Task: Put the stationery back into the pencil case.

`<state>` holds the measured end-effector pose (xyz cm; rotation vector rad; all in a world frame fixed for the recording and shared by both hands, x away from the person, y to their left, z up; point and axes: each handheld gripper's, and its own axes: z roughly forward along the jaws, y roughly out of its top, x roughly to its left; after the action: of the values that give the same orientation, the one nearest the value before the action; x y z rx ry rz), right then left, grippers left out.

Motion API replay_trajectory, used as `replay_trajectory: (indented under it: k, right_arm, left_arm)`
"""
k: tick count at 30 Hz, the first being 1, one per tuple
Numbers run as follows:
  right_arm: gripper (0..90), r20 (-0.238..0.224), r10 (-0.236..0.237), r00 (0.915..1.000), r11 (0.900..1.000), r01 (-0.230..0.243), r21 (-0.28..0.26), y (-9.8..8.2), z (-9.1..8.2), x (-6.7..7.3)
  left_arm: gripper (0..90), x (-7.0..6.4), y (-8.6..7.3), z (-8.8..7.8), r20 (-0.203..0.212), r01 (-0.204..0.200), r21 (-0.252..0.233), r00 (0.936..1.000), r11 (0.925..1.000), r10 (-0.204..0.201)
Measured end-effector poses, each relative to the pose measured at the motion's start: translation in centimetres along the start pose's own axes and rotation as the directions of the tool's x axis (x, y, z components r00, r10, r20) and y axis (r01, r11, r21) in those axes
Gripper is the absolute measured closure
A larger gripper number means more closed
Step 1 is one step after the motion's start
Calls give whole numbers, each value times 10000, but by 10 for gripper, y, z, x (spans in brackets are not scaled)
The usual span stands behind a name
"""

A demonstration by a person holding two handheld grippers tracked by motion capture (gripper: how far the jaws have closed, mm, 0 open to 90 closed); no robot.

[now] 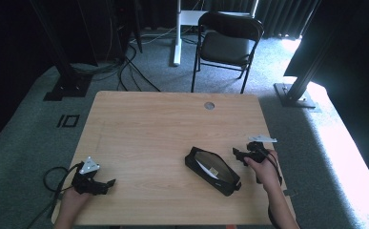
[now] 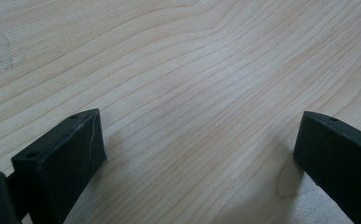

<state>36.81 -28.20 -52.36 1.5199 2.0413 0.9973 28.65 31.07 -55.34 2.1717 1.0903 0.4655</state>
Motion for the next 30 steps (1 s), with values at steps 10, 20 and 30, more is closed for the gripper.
replay_trajectory:
  k: [10,20,30]
  right_arm:
    - [293,674,255,9974,9993,-273,258,-17,-1,-5]
    - [287,952,414,9946,9979,-459,447,-34,-5,-12]
    - [282,1307,342,9908,9986,-393,365,-48,-13,-11]
  left_arm:
    - [22,0,0,0,0,3,0,10000,10000,-3]
    - [22,0,0,0,0,4,-2,10000,10000,-4]
    - [22,0,0,0,-2,1,-2,10000,10000,-1]
